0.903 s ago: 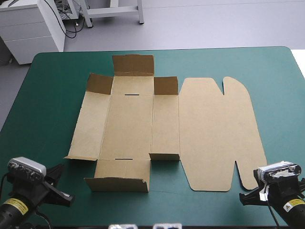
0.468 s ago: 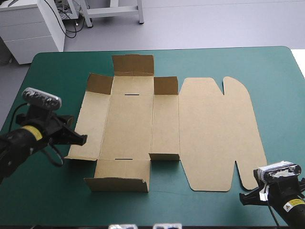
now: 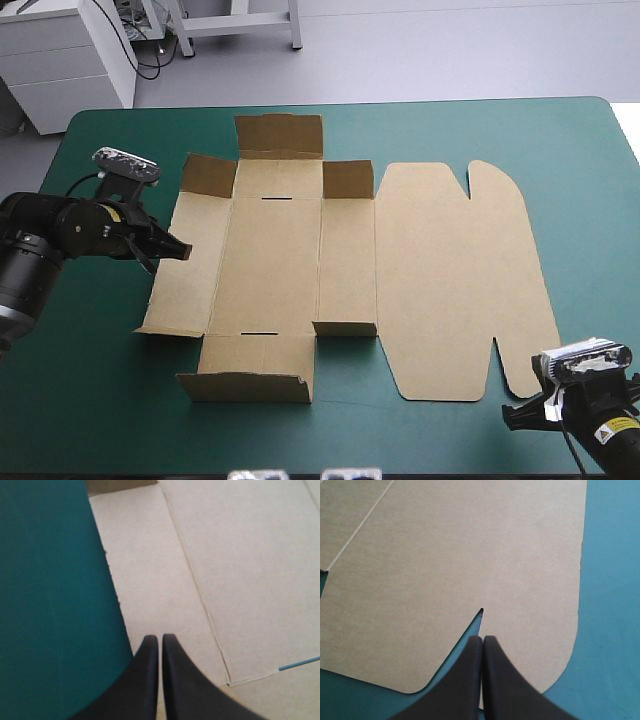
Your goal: Fold the box
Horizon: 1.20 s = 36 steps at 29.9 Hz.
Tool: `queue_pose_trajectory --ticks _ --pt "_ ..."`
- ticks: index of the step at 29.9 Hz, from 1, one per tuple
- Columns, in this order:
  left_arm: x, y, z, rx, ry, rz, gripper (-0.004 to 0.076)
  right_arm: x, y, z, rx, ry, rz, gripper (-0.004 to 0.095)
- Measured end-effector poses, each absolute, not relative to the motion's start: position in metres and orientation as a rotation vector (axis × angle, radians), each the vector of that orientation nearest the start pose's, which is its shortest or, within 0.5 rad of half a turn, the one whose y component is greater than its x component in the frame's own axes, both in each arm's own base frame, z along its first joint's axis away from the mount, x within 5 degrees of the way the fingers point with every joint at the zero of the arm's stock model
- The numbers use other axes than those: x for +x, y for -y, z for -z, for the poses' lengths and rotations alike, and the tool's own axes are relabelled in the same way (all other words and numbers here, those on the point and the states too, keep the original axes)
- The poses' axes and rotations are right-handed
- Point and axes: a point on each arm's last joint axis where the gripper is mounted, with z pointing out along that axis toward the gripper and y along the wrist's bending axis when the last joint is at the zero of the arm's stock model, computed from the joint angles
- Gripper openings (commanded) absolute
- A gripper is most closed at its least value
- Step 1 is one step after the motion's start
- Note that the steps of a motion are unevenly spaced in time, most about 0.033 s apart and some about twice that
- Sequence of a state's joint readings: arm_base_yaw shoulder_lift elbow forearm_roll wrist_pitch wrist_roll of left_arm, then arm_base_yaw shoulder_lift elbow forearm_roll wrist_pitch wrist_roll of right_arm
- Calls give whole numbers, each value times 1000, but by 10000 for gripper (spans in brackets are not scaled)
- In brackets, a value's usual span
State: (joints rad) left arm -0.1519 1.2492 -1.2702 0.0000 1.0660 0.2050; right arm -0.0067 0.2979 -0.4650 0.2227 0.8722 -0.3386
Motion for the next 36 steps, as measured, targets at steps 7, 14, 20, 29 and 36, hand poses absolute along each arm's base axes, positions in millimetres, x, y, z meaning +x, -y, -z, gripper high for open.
queue_pose_trajectory --ticks 7,14,20,29,36 --pt "252 -22 -360 298 -2642 56 18 52 -15 -276 -299 -2147 -70 -19" --pt "264 -58 -337 168 -2737 121 44 52 -15 -276 -296 -2146 -74 -19" --pt "287 -64 -306 114 -2821 226 364 52 -15 -276 -294 -2146 -75 -19" --pt "317 -56 -259 125 -2876 562 601 52 -15 -276 -294 -2146 -75 -19" --pt "330 -56 -233 134 -2899 671 601 52 -15 -276 -294 -2146 -76 -19"
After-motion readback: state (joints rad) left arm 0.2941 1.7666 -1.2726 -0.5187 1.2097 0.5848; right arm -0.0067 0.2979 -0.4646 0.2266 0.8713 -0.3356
